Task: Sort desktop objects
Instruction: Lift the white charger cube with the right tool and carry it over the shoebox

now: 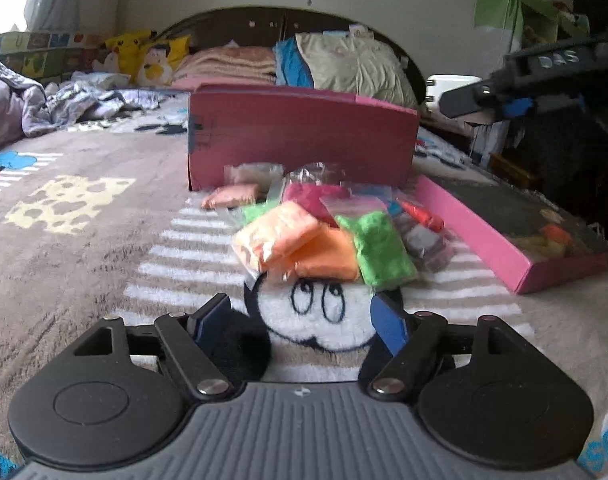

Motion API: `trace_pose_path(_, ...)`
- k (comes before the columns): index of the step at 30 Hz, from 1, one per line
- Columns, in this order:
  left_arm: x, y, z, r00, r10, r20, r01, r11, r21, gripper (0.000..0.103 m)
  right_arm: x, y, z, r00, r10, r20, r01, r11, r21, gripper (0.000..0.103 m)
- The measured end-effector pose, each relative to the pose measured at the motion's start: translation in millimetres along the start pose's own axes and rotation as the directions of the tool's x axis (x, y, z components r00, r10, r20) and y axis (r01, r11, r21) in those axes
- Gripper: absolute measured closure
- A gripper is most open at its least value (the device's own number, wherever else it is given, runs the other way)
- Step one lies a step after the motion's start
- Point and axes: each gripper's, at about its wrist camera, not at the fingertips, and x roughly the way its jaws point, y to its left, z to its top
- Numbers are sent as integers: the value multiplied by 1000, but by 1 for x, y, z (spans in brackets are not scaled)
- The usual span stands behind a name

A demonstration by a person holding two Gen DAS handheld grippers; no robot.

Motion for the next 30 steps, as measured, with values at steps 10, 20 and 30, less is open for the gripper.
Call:
trace_pose_path(10,2,9,4,999,20,50,-19,1000,-23,27,25,-5,42,1000,8,-2,-8,996,-87,57)
trace_pose_path(20,8,12,1,999,6,38,-5,1000,-29,27,54,-15,74,1000,10,-27,-13,993,-120,57)
trace_pose_path(30,13,21,-2,999,-27,18,28,996,-81,27,91,-32,102,996,6,-92,-16,993,-114,57)
